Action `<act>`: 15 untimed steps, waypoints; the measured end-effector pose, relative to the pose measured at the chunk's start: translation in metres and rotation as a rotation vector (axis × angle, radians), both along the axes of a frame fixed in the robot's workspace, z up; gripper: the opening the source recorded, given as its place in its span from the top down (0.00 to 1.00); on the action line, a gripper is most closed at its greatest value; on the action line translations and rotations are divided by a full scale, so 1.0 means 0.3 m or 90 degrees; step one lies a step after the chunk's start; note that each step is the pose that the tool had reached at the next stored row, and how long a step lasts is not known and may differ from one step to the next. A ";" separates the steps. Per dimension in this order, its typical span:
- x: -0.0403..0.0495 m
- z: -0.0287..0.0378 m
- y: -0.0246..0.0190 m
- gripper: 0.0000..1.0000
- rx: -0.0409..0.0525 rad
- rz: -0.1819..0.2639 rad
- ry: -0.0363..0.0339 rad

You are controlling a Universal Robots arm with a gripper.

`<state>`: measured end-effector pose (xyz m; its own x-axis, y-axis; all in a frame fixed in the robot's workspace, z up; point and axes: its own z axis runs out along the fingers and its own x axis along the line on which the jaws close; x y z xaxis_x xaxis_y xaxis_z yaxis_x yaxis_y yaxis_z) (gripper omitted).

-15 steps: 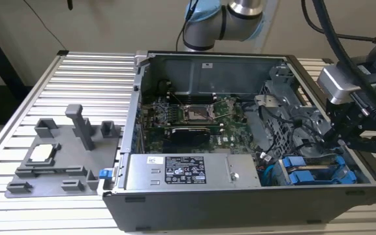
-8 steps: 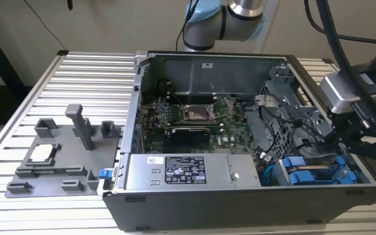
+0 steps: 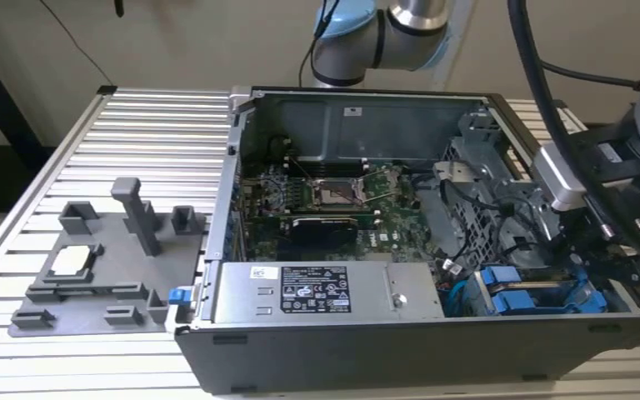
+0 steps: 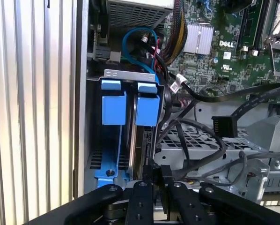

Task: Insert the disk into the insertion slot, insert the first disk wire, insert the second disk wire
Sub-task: 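Insert the first disk wire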

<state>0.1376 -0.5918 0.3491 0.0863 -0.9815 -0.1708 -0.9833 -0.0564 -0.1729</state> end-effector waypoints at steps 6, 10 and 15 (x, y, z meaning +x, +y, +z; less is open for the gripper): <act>0.000 -0.005 -0.005 0.81 0.0031 -0.001 -0.0010; 0.000 -0.018 -0.014 0.81 0.0140 -0.002 -0.0027; 0.001 -0.029 -0.016 0.81 0.0301 -0.010 -0.0034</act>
<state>0.1379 -0.5967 0.3403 0.0718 -0.9736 -0.2166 -0.9831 -0.0324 -0.1803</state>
